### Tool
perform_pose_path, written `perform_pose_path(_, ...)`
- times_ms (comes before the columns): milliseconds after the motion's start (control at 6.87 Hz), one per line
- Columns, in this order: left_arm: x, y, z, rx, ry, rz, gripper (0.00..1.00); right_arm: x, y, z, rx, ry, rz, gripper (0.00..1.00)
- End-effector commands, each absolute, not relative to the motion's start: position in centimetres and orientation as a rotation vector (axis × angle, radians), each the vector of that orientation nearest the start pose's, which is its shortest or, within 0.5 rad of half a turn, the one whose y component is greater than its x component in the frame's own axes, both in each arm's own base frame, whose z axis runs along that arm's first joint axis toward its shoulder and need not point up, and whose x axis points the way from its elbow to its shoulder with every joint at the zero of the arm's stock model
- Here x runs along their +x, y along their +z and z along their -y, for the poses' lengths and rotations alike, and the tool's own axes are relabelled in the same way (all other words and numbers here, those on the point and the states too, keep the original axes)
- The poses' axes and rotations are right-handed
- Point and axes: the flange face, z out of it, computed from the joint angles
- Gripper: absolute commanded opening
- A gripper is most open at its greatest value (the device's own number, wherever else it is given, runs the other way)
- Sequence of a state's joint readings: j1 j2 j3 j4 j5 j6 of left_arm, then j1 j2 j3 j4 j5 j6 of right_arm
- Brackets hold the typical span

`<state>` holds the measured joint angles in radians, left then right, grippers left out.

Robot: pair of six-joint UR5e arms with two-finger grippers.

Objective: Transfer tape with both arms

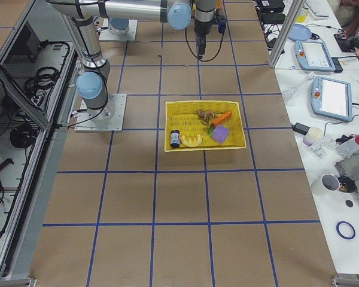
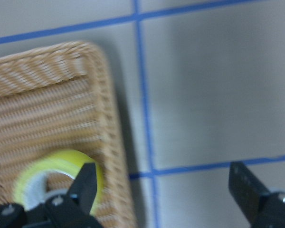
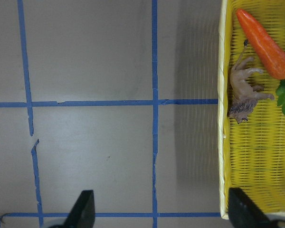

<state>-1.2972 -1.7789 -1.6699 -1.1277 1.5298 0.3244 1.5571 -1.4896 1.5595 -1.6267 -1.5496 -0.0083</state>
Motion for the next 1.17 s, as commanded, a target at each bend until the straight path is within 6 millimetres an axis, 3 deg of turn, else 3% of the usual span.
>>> perform_pose_path(0,-8.7,40.5,55.3,-0.017,-0.111,-3.175,1.00,12.6,45.7,52.7,0.017,0.021,-3.123,1.00)
perform_pose_path(146,-11.6,41.7,53.7,0.021,-0.076,-3.178,1.00,12.6,45.6,52.6,0.012,0.024,-3.129,1.00)
perform_pose_path(291,-12.7,43.1,52.8,-0.007,-0.016,-3.177,1.00,12.5,45.6,52.7,0.014,0.019,-3.135,1.00)
perform_pose_path(728,-12.5,47.5,52.0,0.002,0.014,-3.143,1.00,12.7,45.3,52.7,-0.005,0.012,-3.134,1.00)
perform_pose_path(1019,-12.6,48.5,51.0,0.005,0.010,-3.145,1.00,12.7,45.2,52.7,-0.005,0.017,-3.134,1.00)
